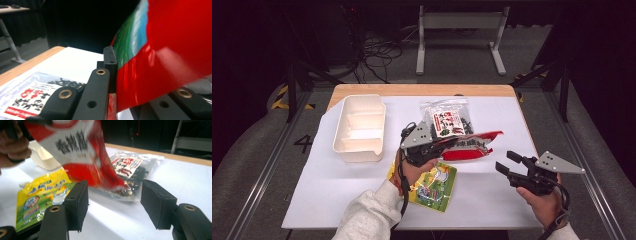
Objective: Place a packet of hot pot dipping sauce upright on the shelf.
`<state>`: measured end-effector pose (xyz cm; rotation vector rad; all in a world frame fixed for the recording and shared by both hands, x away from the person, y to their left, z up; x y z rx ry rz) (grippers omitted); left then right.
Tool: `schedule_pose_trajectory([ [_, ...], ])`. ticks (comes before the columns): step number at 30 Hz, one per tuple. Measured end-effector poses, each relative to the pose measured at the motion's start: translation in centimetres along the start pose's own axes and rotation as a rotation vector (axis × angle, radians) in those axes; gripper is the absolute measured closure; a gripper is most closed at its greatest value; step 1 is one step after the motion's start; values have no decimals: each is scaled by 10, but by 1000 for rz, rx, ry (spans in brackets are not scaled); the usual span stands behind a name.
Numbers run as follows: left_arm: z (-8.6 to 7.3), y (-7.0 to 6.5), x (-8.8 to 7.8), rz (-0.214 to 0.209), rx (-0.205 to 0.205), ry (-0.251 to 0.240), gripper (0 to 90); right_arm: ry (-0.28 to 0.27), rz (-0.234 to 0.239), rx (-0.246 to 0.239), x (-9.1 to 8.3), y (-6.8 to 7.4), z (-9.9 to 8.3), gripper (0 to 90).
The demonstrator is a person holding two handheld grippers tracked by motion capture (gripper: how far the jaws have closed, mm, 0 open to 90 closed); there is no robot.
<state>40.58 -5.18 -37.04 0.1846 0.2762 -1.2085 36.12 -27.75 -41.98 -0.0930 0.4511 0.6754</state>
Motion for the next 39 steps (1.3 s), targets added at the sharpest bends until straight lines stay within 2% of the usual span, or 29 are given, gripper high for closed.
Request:
schedule_pose_trajectory([
  [5,5,7,-13,19,6,-12,900,39,7,-4,8,2,-7,379],
  [7,9,14,-25,41,7,-14,900,67,12,-2,12,2,-11,372],
  [11,12,30,-51,91,27,1,900,79,12,4,14,1,-14,370],
  [15,13,49,-82,151,22,-1,900,97,14,13,18,-1,-18,365],
  [16,13,49,-82,151,22,-1,900,97,14,13,18,-1,-18,365],
  [18,13,64,-103,205,17,8,900,106,13,14,20,-1,-20,362],
  [19,13,64,-103,205,17,8,900,106,13,14,20,-1,-20,362],
  [22,11,80,-125,249,12,25,900,115,9,14,22,-2,-22,360],
  [25,9,101,-148,299,17,48,900,125,12,18,24,-1,-24,359],
  [28,11,118,-163,323,27,42,900,136,11,15,27,0,-26,357],
  [29,11,118,-163,323,27,42,900,138,11,14,27,0,-27,357],
  [32,10,144,-175,347,41,74,900,148,8,21,30,-2,-29,357],
  [33,10,144,-175,347,41,74,900,148,8,21,30,-2,-29,357],
  [35,7,163,-179,367,33,87,900,157,5,24,32,-3,-31,357],
  [37,4,177,-182,373,24,93,900,162,6,26,33,-3,-32,357],
  [39,3,182,-183,380,20,96,900,164,5,26,34,-2,-33,356],
])
Point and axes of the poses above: each handheld gripper's, and its own axes: x roughly forward along the jaws, z roughly out of its top, y roughly to its left, the point moved 8 cm from there along x, roughly forward along the jaws, and after that the axes turned 7 degrees about y, right-handed, at the moved point
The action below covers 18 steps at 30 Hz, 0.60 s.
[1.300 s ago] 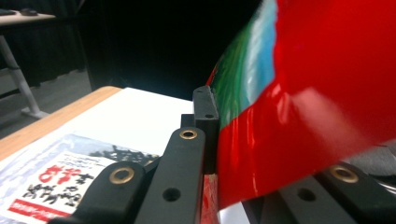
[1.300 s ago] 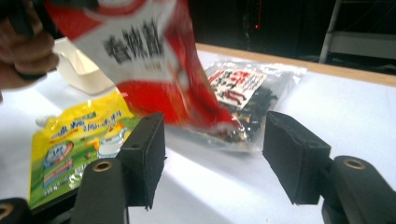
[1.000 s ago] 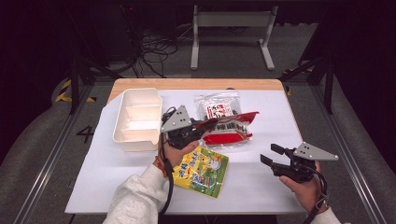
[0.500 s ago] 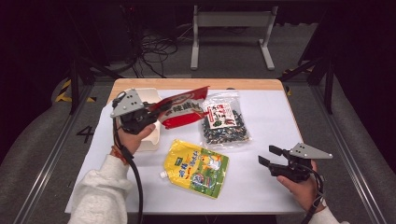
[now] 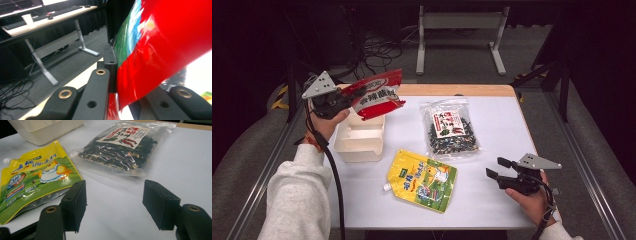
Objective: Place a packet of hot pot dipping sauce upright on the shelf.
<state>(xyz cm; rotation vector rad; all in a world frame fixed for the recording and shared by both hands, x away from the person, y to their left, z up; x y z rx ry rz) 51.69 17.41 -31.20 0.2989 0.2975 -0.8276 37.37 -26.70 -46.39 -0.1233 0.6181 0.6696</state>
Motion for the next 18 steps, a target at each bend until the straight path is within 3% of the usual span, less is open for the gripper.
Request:
schedule_pose_trajectory([
  [1,-4,15,1,7,-16,-1,900,7,0,1,2,1,-1,355],
  [2,-6,21,2,10,-26,3,900,11,2,-1,2,1,-1,354],
  [3,-6,21,2,10,-26,3,900,11,2,-1,2,1,-1,354],
  [9,-28,53,11,30,-59,49,900,32,-10,11,4,2,-6,347],
  [11,-33,59,14,35,-49,75,900,30,-12,16,4,1,-7,347],
  [15,-41,70,16,54,-48,82,900,44,-14,30,6,1,-12,345],
  [18,-47,72,21,47,-49,98,900,63,-18,20,6,3,-17,344],
])
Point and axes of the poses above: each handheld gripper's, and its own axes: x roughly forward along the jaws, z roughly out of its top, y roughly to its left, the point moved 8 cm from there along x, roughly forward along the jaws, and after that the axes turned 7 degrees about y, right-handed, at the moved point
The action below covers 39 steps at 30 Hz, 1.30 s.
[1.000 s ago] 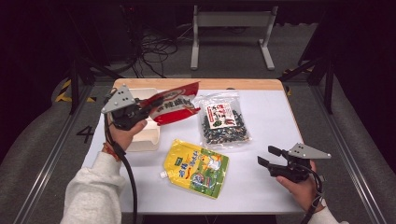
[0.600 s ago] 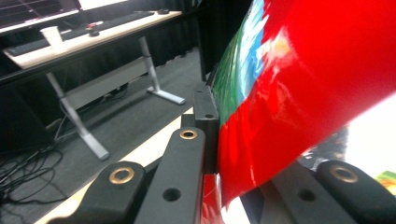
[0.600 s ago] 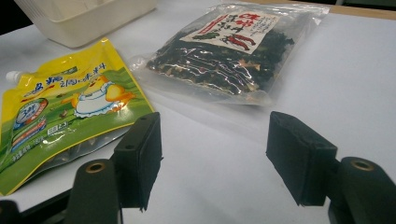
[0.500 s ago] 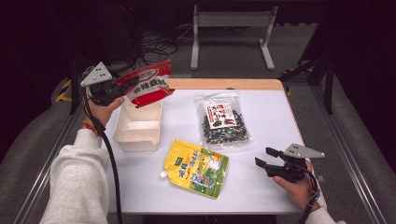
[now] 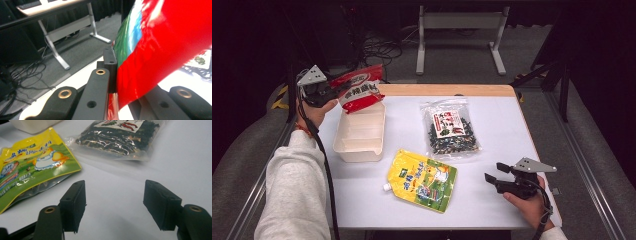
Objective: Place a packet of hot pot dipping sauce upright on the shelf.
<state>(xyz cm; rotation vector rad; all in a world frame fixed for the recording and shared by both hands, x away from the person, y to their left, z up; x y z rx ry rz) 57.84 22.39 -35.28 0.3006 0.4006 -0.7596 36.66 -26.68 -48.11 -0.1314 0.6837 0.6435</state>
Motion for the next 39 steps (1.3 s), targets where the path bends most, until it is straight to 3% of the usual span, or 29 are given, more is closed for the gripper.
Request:
schedule_pose_trajectory([
  [4,-2,1,7,1,3,3,900,3,-8,9,-4,-1,-4,343],
  [6,-6,0,11,-2,12,28,899,-1,-4,18,-5,-1,-5,343],
  [8,-10,0,16,-17,-12,36,899,6,-5,16,-5,-1,-7,341],
  [14,-22,3,20,-6,-69,13,899,12,-2,9,-6,0,-8,338],
  [19,-32,7,20,28,-97,32,899,21,4,3,-3,1,-8,335],
  [24,-27,12,8,60,-71,39,900,31,9,-6,-1,3,-8,330],
  [29,-25,7,7,46,-12,95,900,45,14,-1,1,1,-11,328],
  [35,-34,7,20,48,-67,109,900,54,20,-6,3,5,-10,323],
  [38,-38,2,26,40,-56,119,900,61,27,-11,4,7,-11,322],
  [39,-40,0,30,39,-47,143,900,63,27,-12,5,7,-12,321],
])
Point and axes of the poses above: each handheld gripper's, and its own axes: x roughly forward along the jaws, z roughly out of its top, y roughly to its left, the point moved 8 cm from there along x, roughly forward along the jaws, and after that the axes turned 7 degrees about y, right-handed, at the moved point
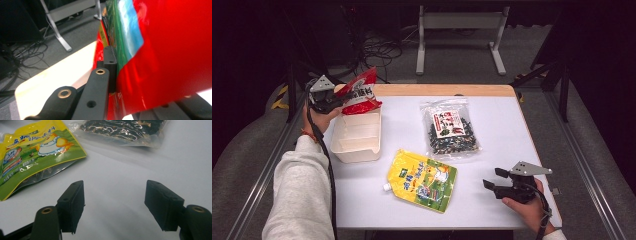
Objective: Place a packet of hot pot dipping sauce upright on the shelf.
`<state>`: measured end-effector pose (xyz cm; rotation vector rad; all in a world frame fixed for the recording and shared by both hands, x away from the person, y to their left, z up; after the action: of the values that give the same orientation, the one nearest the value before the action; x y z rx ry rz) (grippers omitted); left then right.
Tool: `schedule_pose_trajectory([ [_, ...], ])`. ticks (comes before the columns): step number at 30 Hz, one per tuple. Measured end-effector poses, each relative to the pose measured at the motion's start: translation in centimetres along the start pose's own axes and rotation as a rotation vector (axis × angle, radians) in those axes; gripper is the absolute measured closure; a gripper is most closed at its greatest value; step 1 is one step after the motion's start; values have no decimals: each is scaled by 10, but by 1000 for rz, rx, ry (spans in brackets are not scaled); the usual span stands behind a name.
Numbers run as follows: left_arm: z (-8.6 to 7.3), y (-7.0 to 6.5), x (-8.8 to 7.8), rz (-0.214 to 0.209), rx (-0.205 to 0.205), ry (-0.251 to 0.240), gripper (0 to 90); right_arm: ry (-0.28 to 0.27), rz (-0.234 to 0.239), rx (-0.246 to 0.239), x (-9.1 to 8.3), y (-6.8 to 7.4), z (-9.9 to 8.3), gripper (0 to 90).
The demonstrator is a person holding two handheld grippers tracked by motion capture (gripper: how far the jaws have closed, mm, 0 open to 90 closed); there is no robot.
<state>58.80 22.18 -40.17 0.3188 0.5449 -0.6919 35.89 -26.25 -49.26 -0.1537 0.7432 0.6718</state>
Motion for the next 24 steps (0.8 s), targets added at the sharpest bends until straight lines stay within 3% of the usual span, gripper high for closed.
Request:
schedule_pose_trajectory([
  [1,-2,-3,4,7,21,22,900,2,1,3,1,0,0,320],
  [4,-6,-9,15,-9,21,45,900,6,8,2,1,0,-1,318],
  [5,-9,-12,23,10,44,84,899,7,6,1,1,0,-1,317],
  [7,-5,-13,21,-7,23,52,899,8,9,-2,1,1,-1,316],
  [11,-3,-8,13,2,-10,17,885,9,14,-8,1,1,-1,313],
  [14,-4,0,2,23,-66,-39,740,12,19,-9,2,1,-1,308],
  [15,-5,1,0,12,-65,-39,746,14,18,-13,2,1,-1,306],
  [18,-10,2,-2,44,-60,-10,691,18,21,-13,3,2,-1,306],
  [19,-11,3,-5,61,-68,-13,609,16,25,-17,3,2,0,305],
  [24,-14,4,-10,88,-86,-22,535,14,31,-23,4,3,2,306],
])
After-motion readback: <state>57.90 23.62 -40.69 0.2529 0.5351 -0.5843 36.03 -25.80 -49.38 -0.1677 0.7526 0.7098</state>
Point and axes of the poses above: each handheld gripper's, and its own axes: x roughly forward along the jaws, z roughly out of its top, y roughly to its left, the point moved 8 cm from there along x, roughly forward along the jaws, and after that the axes turned 7 degrees about y, right-handed, at the moved point
